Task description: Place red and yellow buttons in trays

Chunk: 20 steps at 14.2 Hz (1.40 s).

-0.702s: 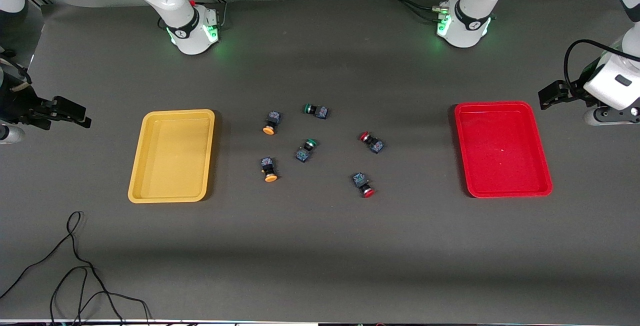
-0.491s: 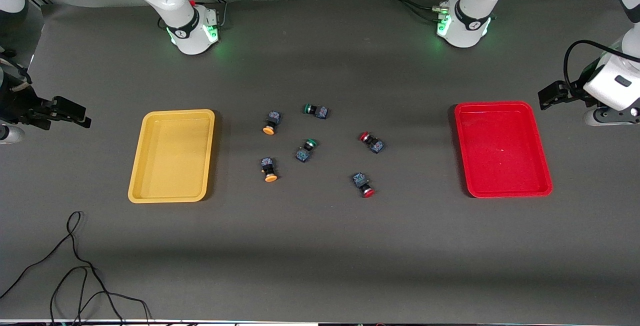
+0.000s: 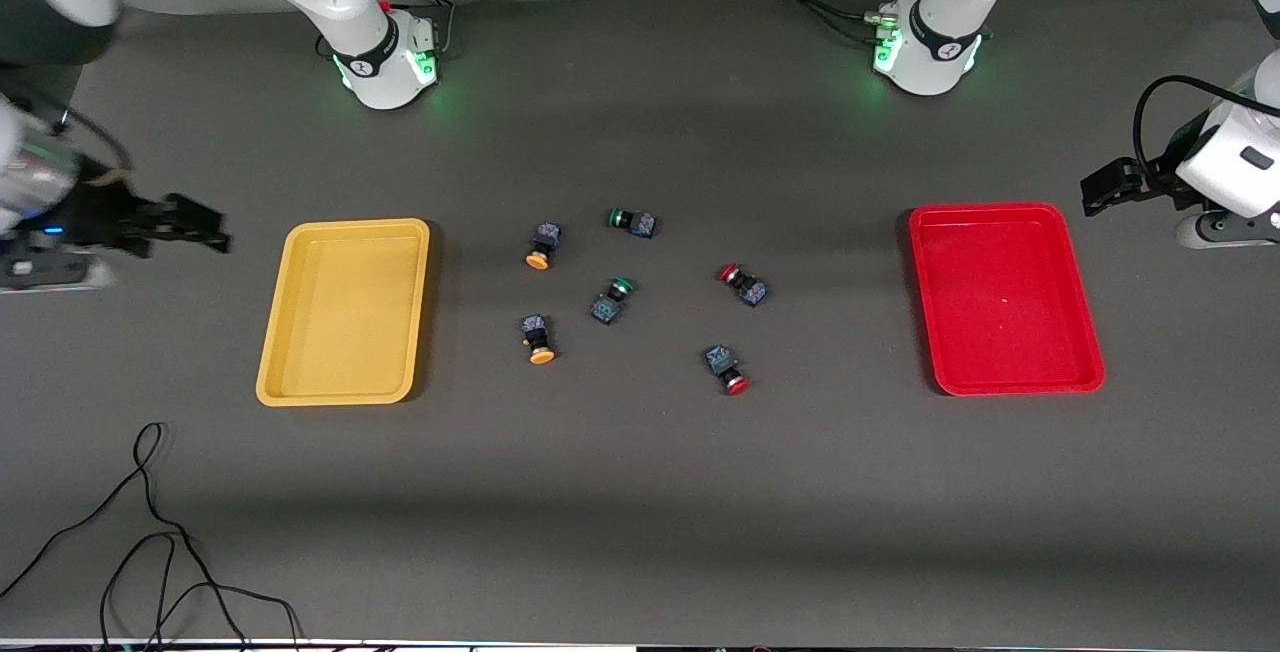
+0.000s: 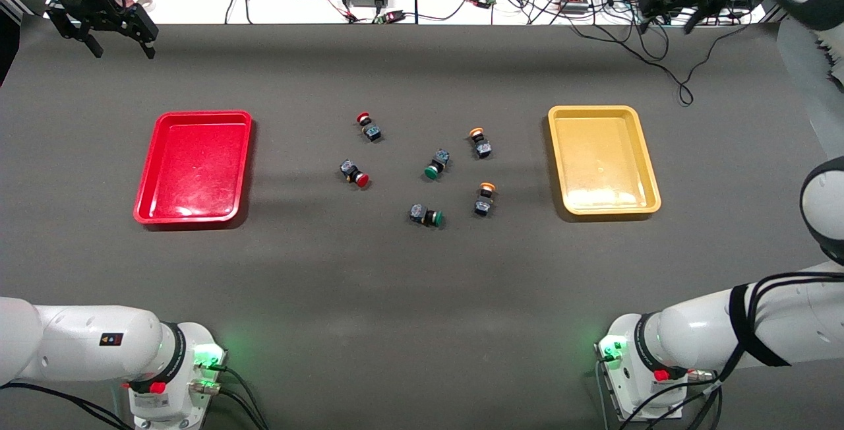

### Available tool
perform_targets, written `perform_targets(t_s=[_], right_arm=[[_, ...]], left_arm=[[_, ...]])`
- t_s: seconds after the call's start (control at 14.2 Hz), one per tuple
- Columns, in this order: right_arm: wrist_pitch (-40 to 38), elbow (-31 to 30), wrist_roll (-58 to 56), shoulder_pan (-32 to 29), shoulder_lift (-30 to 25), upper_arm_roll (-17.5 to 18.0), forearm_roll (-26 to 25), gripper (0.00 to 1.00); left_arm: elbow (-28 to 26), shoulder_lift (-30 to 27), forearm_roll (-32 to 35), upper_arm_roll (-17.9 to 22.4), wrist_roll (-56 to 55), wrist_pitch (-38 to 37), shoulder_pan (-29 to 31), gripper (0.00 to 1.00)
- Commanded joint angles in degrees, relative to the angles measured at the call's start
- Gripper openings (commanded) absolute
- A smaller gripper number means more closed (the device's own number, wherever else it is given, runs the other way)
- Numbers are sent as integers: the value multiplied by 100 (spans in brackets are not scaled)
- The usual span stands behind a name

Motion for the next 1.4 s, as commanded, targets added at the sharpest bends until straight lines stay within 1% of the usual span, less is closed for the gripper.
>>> perform_targets(t_s=[0.0, 0.21, 0.28, 0.42, 0.56, 0.7, 0.84, 0.91, 1.05, 1.19, 1.33], right_arm=[[369, -668, 1175, 715, -369, -5, -20, 100], [923, -1318, 2878, 1628, -562, 4, -20, 100], [994, -1407, 3424, 1979, -554, 4, -20, 100], [1178, -1627, 4278, 2516, -571, -5, -20, 100], [1441, -1925, 5016, 2991, -676, -5, -20, 100], [1697, -2303, 5414, 3413, -843, -5, -20, 100], [2161, -2838, 5468, 3512, -1097, -14, -29, 100], [2538, -3145, 5433, 3512, -1142, -22, -64, 100], [3223, -3551, 5407, 3503, -994, -40, -108, 100], [4137, -3972, 5407, 3494, -591, -49, -108, 100], [4990, -4202, 5398, 3486, -30, -49, -134, 100]], left_arm=[[8, -128, -58, 0, -65, -113, 3, 100], [-10, -128, -84, 0, -74, -87, -6, 100], [-10, -119, -171, -9, -109, -78, -41, 100], [-36, -32, -242, -79, -616, -34, -137, 100], [-115, 100, -251, -115, -1258, 71, -479, 100], [-133, 371, -251, -123, -1881, 264, -883, 100], [-151, 705, -260, -123, -2541, 571, -1331, 100], [-151, 933, -269, -123, -2857, 781, -1568, 100], [-151, 1416, -269, -123, -3403, 1291, -1964, 100], [-151, 1909, -278, -123, -3808, 1844, -2272, 100], [-229, 2313, -601, -123, -4169, 2389, -2527, 100]])
